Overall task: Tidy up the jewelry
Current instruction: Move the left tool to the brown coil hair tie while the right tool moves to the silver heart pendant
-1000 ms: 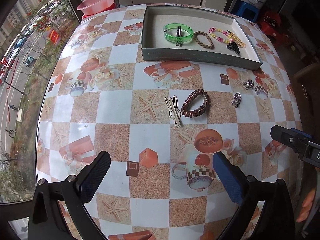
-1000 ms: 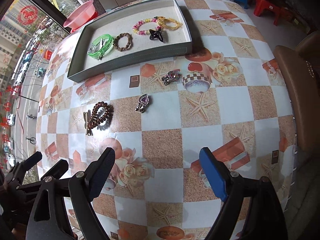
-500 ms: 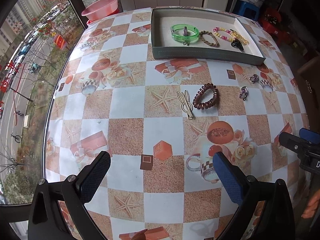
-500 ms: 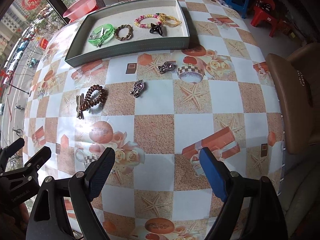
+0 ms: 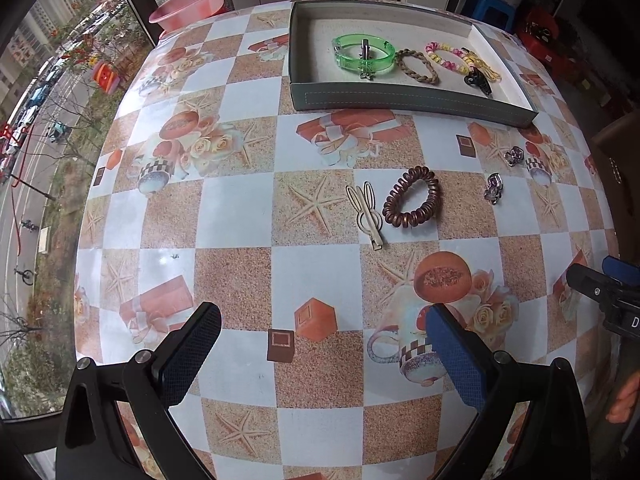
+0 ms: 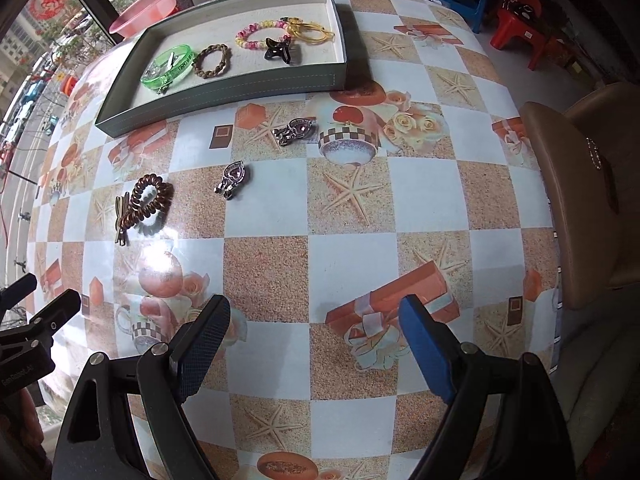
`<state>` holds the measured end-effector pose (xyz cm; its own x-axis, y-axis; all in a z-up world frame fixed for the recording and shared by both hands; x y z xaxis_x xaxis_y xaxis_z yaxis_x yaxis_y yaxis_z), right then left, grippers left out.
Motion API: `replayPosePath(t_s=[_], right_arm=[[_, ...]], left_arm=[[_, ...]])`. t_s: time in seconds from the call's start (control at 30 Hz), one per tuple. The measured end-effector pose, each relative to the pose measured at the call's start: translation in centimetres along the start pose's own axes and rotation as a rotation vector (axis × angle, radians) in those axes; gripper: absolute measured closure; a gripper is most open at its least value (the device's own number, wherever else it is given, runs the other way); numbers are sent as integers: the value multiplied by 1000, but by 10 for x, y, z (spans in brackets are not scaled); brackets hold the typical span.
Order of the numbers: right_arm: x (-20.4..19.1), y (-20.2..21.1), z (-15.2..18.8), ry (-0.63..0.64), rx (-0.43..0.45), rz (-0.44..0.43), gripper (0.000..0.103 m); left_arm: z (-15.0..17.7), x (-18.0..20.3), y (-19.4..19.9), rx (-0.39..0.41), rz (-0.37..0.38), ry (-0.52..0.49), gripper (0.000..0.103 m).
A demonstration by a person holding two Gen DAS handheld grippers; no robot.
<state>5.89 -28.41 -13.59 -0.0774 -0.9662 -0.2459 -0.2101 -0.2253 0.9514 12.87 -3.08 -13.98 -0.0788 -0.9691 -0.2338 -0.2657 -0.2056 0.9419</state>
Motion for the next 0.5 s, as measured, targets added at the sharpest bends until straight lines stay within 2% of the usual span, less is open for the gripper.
replayPosePath(t_s=[0.27, 0.5], right_arm=[[16, -11, -28, -15, 8, -26, 15], [15, -27, -63, -5, -18, -29, 15]], left_arm=[[-31, 9, -8, 23, -2, 6, 0], [-49, 33, -14, 48, 0, -53, 0]])
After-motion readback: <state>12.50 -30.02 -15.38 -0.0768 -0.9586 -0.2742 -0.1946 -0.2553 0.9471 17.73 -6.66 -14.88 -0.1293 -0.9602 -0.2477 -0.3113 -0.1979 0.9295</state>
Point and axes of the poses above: each gripper's, at about its wrist camera, not at the fingertips, and y roughly against the way its jaws point, x to its right, z to its underside, the point moved 6 cm from there along -y, roughly the way its jaws point, and after that the axes turned 13 degrees about -z, right-handed, at the moved point
